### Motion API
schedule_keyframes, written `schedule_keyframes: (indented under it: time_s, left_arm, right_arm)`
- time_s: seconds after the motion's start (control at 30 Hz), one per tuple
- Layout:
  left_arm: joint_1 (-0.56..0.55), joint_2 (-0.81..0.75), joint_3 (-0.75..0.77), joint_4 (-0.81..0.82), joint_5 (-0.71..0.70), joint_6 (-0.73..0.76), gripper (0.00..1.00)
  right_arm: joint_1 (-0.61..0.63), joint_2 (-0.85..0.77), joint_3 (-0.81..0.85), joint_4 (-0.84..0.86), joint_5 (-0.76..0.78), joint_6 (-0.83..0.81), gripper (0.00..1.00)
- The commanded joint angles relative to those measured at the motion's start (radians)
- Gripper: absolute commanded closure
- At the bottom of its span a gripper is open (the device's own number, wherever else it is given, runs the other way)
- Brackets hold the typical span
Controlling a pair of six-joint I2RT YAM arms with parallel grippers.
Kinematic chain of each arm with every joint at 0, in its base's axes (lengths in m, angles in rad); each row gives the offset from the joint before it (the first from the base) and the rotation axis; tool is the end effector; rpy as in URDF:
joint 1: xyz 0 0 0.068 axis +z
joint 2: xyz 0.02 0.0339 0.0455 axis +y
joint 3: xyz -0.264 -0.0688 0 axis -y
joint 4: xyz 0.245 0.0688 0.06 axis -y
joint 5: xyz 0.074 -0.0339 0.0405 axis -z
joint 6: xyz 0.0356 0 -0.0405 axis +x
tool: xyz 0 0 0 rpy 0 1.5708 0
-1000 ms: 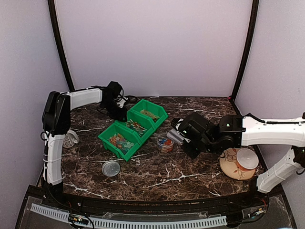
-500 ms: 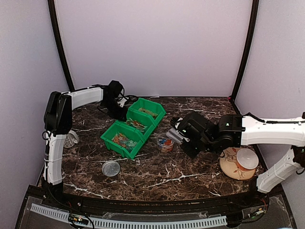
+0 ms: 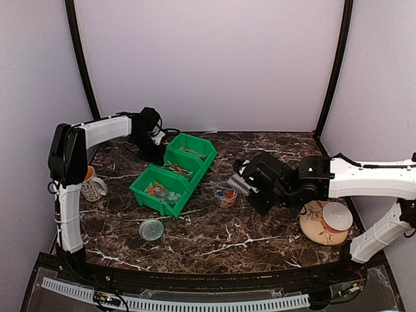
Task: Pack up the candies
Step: Pick up the storage box from the center of the board, then adjust the fake candies in the storage box.
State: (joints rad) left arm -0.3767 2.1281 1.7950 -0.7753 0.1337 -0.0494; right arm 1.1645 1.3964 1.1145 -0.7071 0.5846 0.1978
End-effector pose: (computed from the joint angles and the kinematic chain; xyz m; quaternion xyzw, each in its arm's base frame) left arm 0.4256 -0.1735 0.2163 0.1733 0.9557 -0.1119 0.2097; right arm 0.1300 0.2524 0.2763 -0.3532 0.8507 -0.0415 0.3872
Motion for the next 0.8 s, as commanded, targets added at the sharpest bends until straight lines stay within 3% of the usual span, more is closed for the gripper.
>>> schedule_keyframes:
  time_s: [0.0,0.37,0.63,0.77]
  left_arm:
    - [0.004,-0.248,-0.135,0.031,0.069,-0.039,1.0]
    - [0.003,-0.524,-0.49,0.146,0.16,-0.066,1.0]
    - [-0.032,-0.602,-0.618,0.204,0.251,-0.105,1.0]
    - [-0.031,-0.638,-0.685,0.284,0.314,-0.154,1.0]
  right_arm:
    - [0.01,-0.007,0.031,0.008,0.011,-0.012,1.0]
    - [0.01,0.064,0.204,-0.062,-0.057,-0.094,1.0]
    - [0.012,0.182,0.38,-0.157,-0.036,-0.145,1.0]
    - [0.01,0.157,0.392,-0.108,0.011,-0.131,1.0]
